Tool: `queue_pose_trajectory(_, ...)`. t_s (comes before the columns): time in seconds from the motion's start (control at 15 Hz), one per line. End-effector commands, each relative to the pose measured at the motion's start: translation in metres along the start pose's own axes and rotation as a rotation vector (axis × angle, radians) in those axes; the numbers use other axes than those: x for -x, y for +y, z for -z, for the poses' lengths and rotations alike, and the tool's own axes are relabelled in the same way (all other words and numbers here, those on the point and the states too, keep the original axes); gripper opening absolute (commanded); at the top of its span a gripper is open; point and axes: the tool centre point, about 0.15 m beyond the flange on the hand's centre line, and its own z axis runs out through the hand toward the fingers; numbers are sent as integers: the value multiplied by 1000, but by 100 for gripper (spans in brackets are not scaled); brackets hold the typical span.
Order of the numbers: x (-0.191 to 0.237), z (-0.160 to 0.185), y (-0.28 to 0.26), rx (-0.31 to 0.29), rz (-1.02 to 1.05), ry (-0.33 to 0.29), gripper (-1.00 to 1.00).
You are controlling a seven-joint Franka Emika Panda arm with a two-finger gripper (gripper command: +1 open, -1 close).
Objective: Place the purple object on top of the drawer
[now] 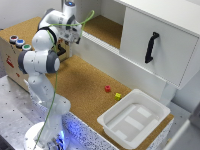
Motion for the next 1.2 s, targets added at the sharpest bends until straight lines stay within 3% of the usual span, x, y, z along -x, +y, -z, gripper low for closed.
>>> queue_pose_trajectory(0.0,-61,-10,-60,-1,344,-235,-100)
queue_pose_trajectory(0.13,-72,-19,-65,57,512,-256,-100)
queue_pose_trajectory(0.4,-80,-28,-65,56,786,-295,-100)
queue_pose_trajectory(0.53,-79,-29,-66,24,898,-309,-100)
queue_pose_trajectory(0.67,-72,-29,-67,-27,1003,-361,-100)
queue_pose_trajectory(0.87,-73,-38,-61,-91,1034,-408,-100)
queue_pose_trajectory(1.13,-81,-52,-67,-60,1030,-382,-100)
